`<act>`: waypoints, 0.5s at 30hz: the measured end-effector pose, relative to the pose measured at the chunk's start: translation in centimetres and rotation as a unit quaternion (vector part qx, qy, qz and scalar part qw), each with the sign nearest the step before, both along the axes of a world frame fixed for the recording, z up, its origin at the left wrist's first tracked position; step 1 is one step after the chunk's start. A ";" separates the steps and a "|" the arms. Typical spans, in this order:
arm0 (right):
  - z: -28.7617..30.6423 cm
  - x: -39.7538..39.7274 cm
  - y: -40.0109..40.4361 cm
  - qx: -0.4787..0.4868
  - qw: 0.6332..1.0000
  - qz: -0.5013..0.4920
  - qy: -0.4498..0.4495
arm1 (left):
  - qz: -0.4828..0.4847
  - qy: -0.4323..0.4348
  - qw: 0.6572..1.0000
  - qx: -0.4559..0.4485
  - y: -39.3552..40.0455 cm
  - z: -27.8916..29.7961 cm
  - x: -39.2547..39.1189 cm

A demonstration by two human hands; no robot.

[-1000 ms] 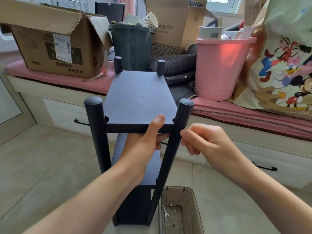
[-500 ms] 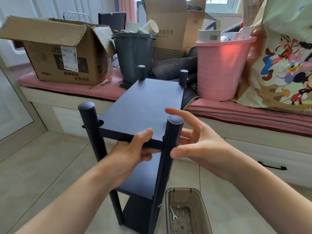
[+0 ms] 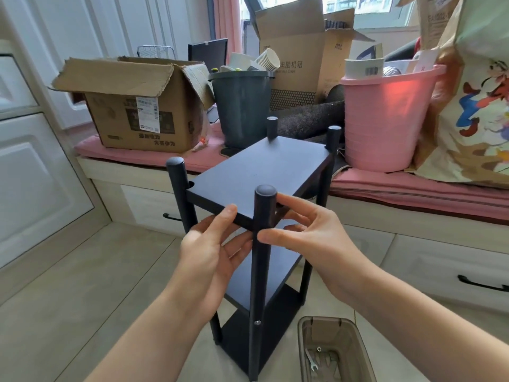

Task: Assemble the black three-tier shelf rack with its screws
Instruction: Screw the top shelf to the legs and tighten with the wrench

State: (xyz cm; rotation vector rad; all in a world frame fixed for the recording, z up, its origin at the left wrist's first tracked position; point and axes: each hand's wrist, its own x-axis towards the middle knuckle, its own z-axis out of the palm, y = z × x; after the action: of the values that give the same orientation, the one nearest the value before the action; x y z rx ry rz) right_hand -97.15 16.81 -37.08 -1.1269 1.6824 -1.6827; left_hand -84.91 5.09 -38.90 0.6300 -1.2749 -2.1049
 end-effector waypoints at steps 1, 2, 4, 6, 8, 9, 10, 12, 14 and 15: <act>0.0 -0.2 -0.1 -0.001 1.000 0.006 -0.010 | 0.004 0.013 1.000 0.000 0.1 -0.1 0.3; 0.0 -0.4 -0.1 0.002 1.000 0.013 -0.021 | 0.010 0.024 1.000 -0.008 0.2 -0.3 0.5; -0.1 -0.8 0.0 0.016 0.999 0.027 -0.031 | 0.023 0.038 0.998 -0.049 0.6 -0.4 0.9; -0.1 -1.0 0.1 0.025 0.999 0.033 -0.034 | 0.025 0.052 0.993 -0.103 0.9 -0.8 1.0; -0.2 -1.1 0.1 0.032 0.998 0.032 -0.047 | 0.010 0.046 0.986 -0.157 1.0 -1.1 0.9; -0.2 -1.1 0.0 0.033 0.997 0.029 -0.061 | 0.004 0.037 0.982 -0.185 1.0 -1.2 0.8; -0.2 -1.1 0.0 0.033 0.996 0.026 -0.082 | 0.007 0.028 0.977 -0.209 0.9 -1.1 0.8; -0.1 -1.2 -0.1 0.030 0.993 0.018 -0.116 | 0.029 0.015 0.970 -0.242 0.9 -1.0 0.5; -0.1 -1.3 -0.3 0.028 0.991 0.009 -0.128 | 0.040 0.021 0.969 -0.242 0.9 -0.8 0.2; -0.1 -1.3 -0.3 0.027 0.991 0.006 -0.130 | 0.044 0.027 0.971 -0.233 1.0 -0.8 0.1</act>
State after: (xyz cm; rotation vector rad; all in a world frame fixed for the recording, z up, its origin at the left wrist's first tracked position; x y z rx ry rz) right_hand -98.49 16.52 -37.19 -0.8492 1.5429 -1.6837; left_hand -84.84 6.06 -39.73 0.4078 -1.6048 -1.6514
